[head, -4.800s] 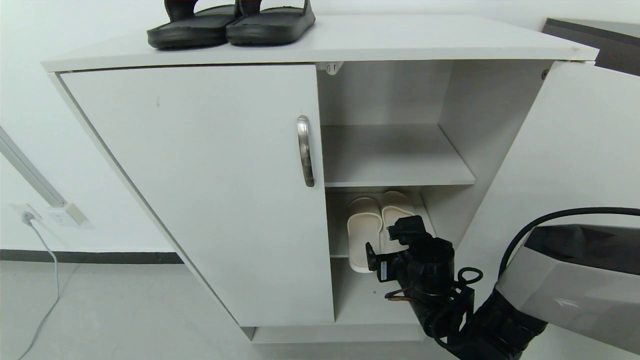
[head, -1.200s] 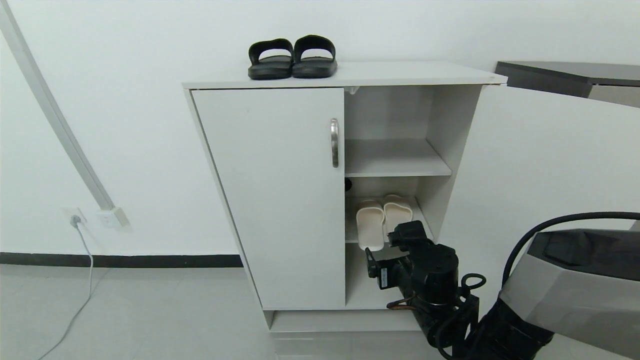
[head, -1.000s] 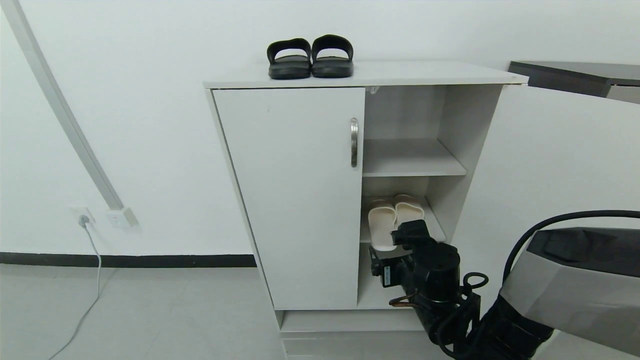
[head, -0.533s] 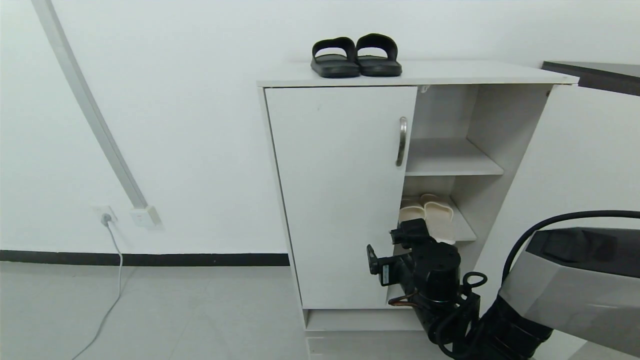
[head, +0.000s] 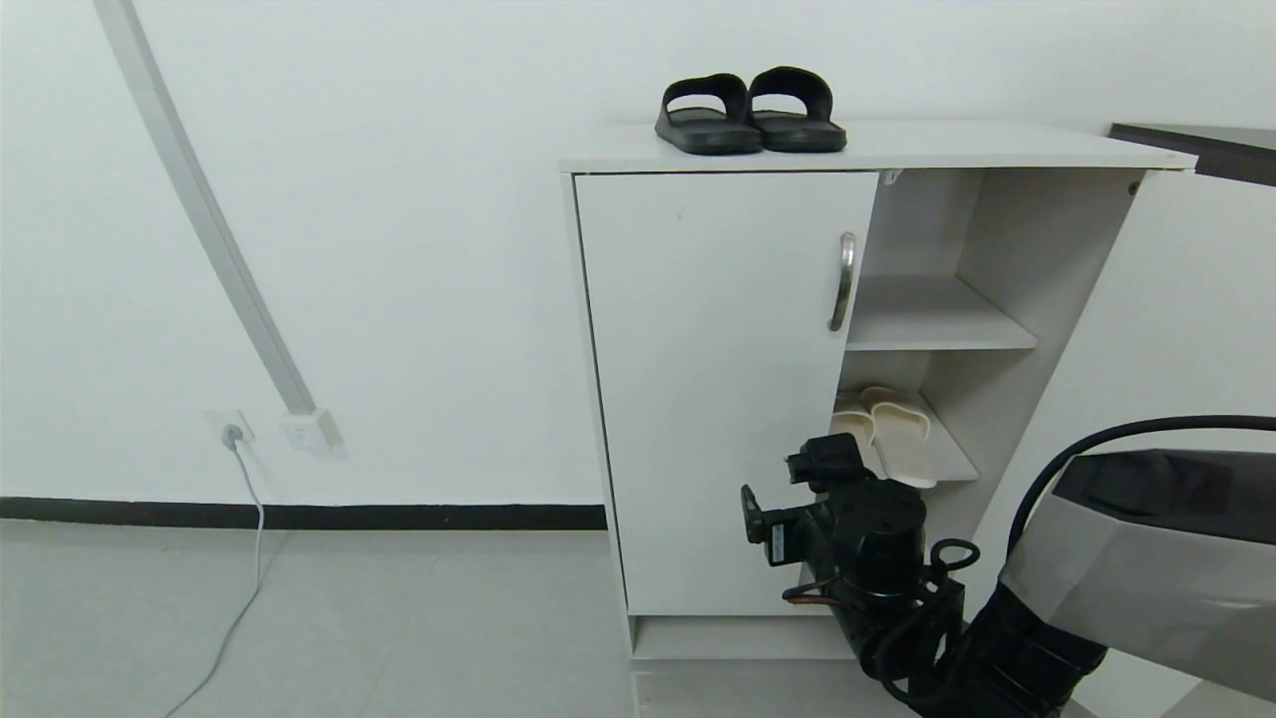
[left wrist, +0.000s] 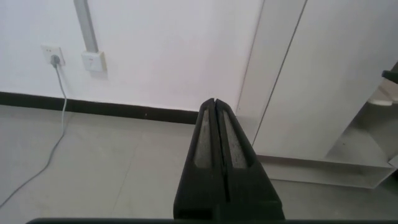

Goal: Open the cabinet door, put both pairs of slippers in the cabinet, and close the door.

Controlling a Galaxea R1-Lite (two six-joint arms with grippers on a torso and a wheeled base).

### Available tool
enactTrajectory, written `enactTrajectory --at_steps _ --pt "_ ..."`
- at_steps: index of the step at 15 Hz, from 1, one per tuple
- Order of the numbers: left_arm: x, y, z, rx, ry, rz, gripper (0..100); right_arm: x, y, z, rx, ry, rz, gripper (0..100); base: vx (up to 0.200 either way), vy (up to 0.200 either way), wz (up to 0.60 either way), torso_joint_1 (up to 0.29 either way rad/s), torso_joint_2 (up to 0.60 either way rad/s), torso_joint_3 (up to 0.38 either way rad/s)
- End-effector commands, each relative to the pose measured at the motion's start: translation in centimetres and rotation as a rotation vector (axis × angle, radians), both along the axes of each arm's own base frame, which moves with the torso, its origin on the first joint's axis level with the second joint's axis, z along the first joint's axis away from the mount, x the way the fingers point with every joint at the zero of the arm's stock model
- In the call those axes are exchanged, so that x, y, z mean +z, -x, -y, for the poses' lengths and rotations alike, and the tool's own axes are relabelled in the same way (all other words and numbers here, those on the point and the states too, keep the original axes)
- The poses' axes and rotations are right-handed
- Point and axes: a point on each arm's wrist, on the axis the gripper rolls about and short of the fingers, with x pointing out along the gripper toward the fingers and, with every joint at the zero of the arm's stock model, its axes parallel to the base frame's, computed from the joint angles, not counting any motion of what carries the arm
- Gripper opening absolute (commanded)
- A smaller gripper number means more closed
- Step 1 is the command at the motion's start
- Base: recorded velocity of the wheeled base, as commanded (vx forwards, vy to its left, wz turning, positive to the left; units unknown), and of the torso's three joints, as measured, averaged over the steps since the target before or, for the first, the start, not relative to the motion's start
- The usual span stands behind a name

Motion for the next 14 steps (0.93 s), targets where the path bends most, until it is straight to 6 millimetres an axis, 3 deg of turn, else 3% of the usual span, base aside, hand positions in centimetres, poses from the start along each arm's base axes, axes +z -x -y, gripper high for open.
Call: enactTrajectory --at_steps 1,8,14 --pt "0.03 0.01 0.0 0.001 0.0 0.001 0 -0.02 -0.09 0.08 -0.003 0.002 0.0 100 0.0 0.0 0.0 0.0 0.0 0.0" --pt "0.03 0.01 0.0 0.001 0.002 0.002 0 -0.04 0.15 -0.16 0.008 0.021 0.003 100 0.0 0.0 0.0 0.0 0.0 0.0" --pt "-0.02 0.0 0.0 0.0 0.002 0.0 0 -0.12 0.24 -0.24 0.012 0.025 0.001 100 0.0 0.0 0.0 0.038 -0.32 -0.286"
